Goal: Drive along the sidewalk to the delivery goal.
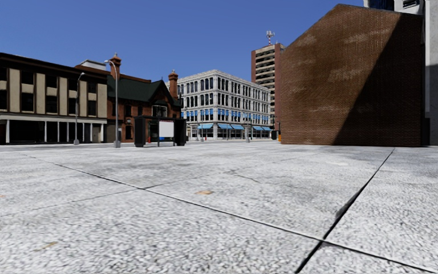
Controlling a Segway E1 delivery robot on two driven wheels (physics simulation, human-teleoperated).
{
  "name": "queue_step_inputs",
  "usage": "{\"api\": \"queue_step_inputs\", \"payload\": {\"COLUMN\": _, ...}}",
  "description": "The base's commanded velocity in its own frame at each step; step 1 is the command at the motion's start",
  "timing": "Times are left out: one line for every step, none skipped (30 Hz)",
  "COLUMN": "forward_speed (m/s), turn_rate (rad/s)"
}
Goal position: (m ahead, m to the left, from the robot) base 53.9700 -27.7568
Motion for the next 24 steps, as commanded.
{"api": "queue_step_inputs", "payload": {"forward_speed": 2.0, "turn_rate": 0.0}}
{"api": "queue_step_inputs", "payload": {"forward_speed": 2.0, "turn_rate": 0.0}}
{"api": "queue_step_inputs", "payload": {"forward_speed": 2.0, "turn_rate": 0.0}}
{"api": "queue_step_inputs", "payload": {"forward_speed": 2.0, "turn_rate": 0.0}}
{"api": "queue_step_inputs", "payload": {"forward_speed": 2.0, "turn_rate": 0.0}}
{"api": "queue_step_inputs", "payload": {"forward_speed": 2.0, "turn_rate": 0.0}}
{"api": "queue_step_inputs", "payload": {"forward_speed": 2.0, "turn_rate": 0.0}}
{"api": "queue_step_inputs", "payload": {"forward_speed": 2.0, "turn_rate": 0.0}}
{"api": "queue_step_inputs", "payload": {"forward_speed": 2.0, "turn_rate": 0.0}}
{"api": "queue_step_inputs", "payload": {"forward_speed": 2.0, "turn_rate": 0.0}}
{"api": "queue_step_inputs", "payload": {"forward_speed": 2.0, "turn_rate": 0.0}}
{"api": "queue_step_inputs", "payload": {"forward_speed": 2.0, "turn_rate": 0.0}}
{"api": "queue_step_inputs", "payload": {"forward_speed": 2.0, "turn_rate": 0.0}}
{"api": "queue_step_inputs", "payload": {"forward_speed": 2.0, "turn_rate": 0.0}}
{"api": "queue_step_inputs", "payload": {"forward_speed": 2.0, "turn_rate": 0.0}}
{"api": "queue_step_inputs", "payload": {"forward_speed": 2.0, "turn_rate": 0.0}}
{"api": "queue_step_inputs", "payload": {"forward_speed": 2.0, "turn_rate": 0.0}}
{"api": "queue_step_inputs", "payload": {"forward_speed": 2.0, "turn_rate": 0.0}}
{"api": "queue_step_inputs", "payload": {"forward_speed": 2.0, "turn_rate": 0.0}}
{"api": "queue_step_inputs", "payload": {"forward_speed": 2.0, "turn_rate": 0.0}}
{"api": "queue_step_inputs", "payload": {"forward_speed": 2.0, "turn_rate": 0.0}}
{"api": "queue_step_inputs", "payload": {"forward_speed": 2.0, "turn_rate": 0.0}}
{"api": "queue_step_inputs", "payload": {"forward_speed": 2.0, "turn_rate": 0.0}}
{"api": "queue_step_inputs", "payload": {"forward_speed": 2.0, "turn_rate": 0.0}}
